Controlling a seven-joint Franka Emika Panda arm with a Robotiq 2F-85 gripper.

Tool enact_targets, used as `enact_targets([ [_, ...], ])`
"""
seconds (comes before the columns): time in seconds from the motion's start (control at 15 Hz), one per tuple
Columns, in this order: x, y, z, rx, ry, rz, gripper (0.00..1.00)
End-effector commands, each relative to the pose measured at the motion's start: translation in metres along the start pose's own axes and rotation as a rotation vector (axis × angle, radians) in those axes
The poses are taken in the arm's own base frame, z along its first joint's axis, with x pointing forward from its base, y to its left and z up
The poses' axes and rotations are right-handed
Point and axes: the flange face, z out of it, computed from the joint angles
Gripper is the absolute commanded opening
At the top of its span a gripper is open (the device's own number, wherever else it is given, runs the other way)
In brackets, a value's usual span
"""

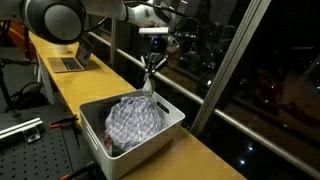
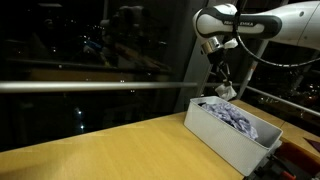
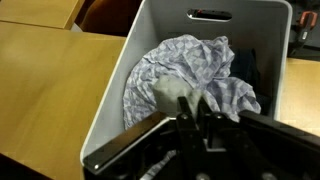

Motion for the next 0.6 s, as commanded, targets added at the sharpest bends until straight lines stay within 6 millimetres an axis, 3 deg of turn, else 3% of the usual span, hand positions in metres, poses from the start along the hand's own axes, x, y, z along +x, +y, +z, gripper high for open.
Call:
enact_targets([
  [0.0, 0.012, 0.011, 0.019, 0.069, 0.008, 0.002, 0.45],
  [0.27, 0.026, 0.025, 0.036, 0.090, 0.030, -0.004, 0.73],
  [0.53, 0.039, 0.033, 0.026, 0.081, 0.166, -0.032, 0.99],
])
